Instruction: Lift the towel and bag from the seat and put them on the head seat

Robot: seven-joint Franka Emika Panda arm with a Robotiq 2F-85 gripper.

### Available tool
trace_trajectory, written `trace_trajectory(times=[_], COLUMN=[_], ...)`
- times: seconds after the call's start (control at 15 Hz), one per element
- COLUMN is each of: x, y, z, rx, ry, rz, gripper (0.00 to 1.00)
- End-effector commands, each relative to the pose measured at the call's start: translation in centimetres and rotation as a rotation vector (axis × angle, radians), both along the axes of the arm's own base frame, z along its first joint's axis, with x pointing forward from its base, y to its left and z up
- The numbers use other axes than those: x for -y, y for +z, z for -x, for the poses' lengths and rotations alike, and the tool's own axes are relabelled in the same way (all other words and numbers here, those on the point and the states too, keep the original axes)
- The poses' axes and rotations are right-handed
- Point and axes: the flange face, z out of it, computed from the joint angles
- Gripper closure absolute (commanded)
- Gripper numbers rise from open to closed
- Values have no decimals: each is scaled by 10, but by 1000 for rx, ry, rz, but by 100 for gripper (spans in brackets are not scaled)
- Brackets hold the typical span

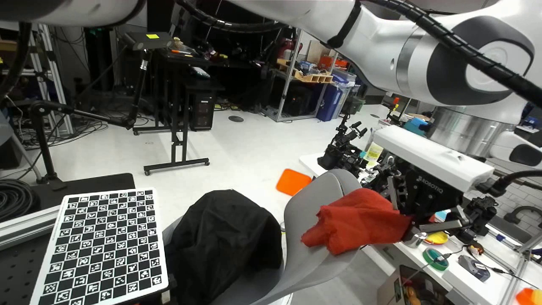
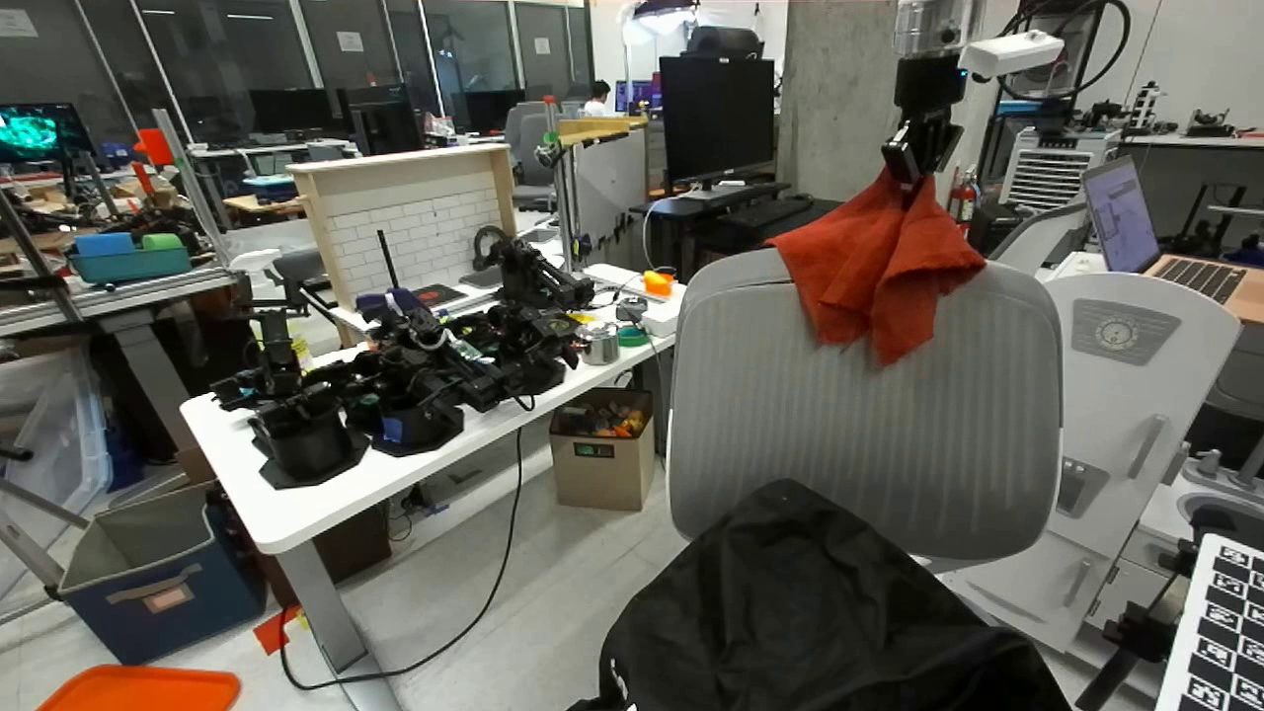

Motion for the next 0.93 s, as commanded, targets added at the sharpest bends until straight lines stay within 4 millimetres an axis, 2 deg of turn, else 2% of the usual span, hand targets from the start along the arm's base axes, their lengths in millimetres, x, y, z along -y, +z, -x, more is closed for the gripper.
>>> trace_trajectory(times=[0.0, 0.47, 0.87], x=[-5, -42, -51], y=[-5, -60, -71], z=[-10, -27, -34], rx=[-4, -67, -78], ry=[5, 58, 77], rz=[-21, -47, -44], gripper=[99, 99, 99])
